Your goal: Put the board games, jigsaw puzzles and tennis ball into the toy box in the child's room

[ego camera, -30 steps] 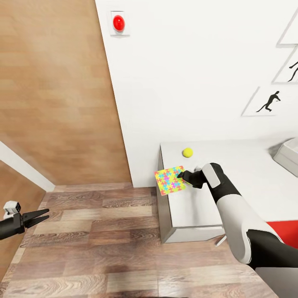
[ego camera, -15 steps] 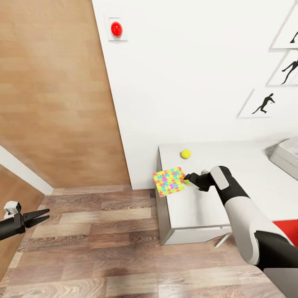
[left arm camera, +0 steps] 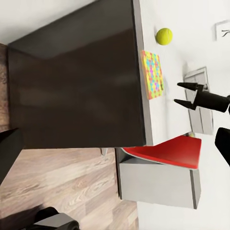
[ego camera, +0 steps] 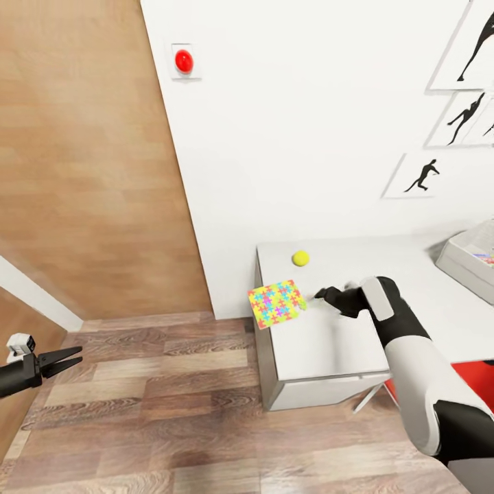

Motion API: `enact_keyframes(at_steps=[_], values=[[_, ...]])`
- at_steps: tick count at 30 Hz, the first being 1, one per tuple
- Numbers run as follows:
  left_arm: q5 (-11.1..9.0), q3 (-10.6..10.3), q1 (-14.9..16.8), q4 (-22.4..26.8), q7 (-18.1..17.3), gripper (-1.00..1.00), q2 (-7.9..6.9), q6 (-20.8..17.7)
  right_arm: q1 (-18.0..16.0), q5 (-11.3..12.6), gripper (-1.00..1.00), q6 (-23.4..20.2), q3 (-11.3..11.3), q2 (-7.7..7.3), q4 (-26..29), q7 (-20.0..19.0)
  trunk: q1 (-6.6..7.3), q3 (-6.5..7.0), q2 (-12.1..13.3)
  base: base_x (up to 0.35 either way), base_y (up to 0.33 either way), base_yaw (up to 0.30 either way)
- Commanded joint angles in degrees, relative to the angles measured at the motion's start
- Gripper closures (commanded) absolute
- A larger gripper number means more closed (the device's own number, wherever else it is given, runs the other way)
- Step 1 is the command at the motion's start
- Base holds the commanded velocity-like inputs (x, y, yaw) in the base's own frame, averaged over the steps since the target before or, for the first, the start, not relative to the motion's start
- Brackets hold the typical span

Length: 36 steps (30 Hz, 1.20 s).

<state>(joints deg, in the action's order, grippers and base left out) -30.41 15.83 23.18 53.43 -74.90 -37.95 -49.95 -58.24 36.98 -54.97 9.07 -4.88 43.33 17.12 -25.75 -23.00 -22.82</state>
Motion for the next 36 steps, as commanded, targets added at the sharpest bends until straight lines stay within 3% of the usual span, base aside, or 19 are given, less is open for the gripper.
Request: enact_keyframes(at_steps=[1,5,7,9,11,12,14,16,18,23,26,29,31,33,36], values=[[-0.17,-0.01,0.03,0.0,-0.07,-1.0,-0.01,-0.51,1.13,1.22,-1.0,-1.26,0.51,-0.17,2.9,0.22,-0.04,0.0,-0.1,0.0,0.0,-0.079],[-0.17,-0.01,0.03,0.0,-0.07,-1.0,0.02,-0.51,4.37,4.22,-1.0,-4.27,2.93,-0.38,9.83,-1.42,-0.04,0.36,-0.1,0.0,0.0,-0.079],[-0.17,-0.01,0.03,0.0,-0.07,-1.0,0.04,-0.5,6.63,6.9,-1.0,-5.03,4.59,-0.54,13.55,-2.83,-0.04,0.54,-0.1,0.0,0.0,-0.079],[-0.17,-0.01,0.03,0.0,-0.06,-1.0,0.06,-0.5,10.39,11.31,-1.0,-5.03,5.92,-1.14,17.74,-5.46,-0.04,0.73,-0.1,0.0,0.0,-0.079],[-0.17,-0.01,0.03,0.0,-0.02,-1.0,0.06,-0.5,14.91,16.5,-1.0,-5.03,6.22,-2.4,21.4,-10.01,-0.04,0.91,-0.1,0.0,0.0,-0.079],[-0.17,-0.01,0.03,0.0,-0.01,-1.0,0.06,-0.5,16.12,17.76,-1.0,-5.03,6.22,-2.72,22.38,-11.52,-0.04,1.0,-0.1,0.0,0.0,-0.079],[-0.17,0.02,0.03,0.0,0.0,-1.0,0.07,-0.5,21.52,21.45,-1.0,-5.03,6.17,-3.46,27.05,-18.65,-0.04,1.18,-0.1,0.0,0.0,-0.077],[-0.17,0.05,0.03,0.0,0.05,-1.0,0.07,-0.5,28.59,22.97,-1.0,-5.03,6.09,-3.56,33.2,-26.98,-0.04,1.36,-0.1,0.0,0.0,-0.074],[-0.17,0.06,0.03,0.0,0.08,-1.0,0.11,-0.5,34.48,23.35,-1.0,-5.03,6.02,-3.51,37.39,-32.93,-0.04,1.54,-0.1,0.0,0.0,-0.063],[-0.17,0.07,0.03,0.0,0.16,-1.0,0.15,-0.5,46.23,23.6,-1.0,-4.72,5.88,-3.34,43.99,-43.05,-0.04,1.99,-0.1,0.0,0.0,-0.027],[-0.13,-0.29,0.03,0.0,0.31,-1.0,0.18,-0.49,52.64,23.65,-1.0,-1.49,5.33,-3.27,46.37,-48.16,-0.04,2.15,-0.1,0.0,0.0,-0.006],[-0.05,-0.95,0.03,0.0,0.44,-1.0,0.2,-0.47,56.23,23.56,-1.0,1.99,2.92,-3.35,47.05,-51.88,-0.04,2.21,-0.1,0.0,0.0,-0.002],[-0.02,-1.35,0.03,0.0,0.51,-1.0,0.21,-0.44,57.64,22.93,-1.0,5.42,0.06,-3.56,47.15,-53.48,-0.04,2.23,-0.1,0.0,0.0,-0.001],[-0.05,-1.64,0.03,0.0,0.53,-1.0,0.22,-0.47,58.52,20.66,-1.0,9.98,-3.2,-3.86,47.22,-54.68,-0.04,2.24,-0.1,0.0,0.0,0.0],[-0.1,-1.76,0.09,0.0,0.58,-1.0,0.27,-0.49,58.88,18.59,-1.0,12.33,-4.86,-3.86,47.26,-55.17,-0.04,2.24,-0.1,0.0,0.0,0.0]])
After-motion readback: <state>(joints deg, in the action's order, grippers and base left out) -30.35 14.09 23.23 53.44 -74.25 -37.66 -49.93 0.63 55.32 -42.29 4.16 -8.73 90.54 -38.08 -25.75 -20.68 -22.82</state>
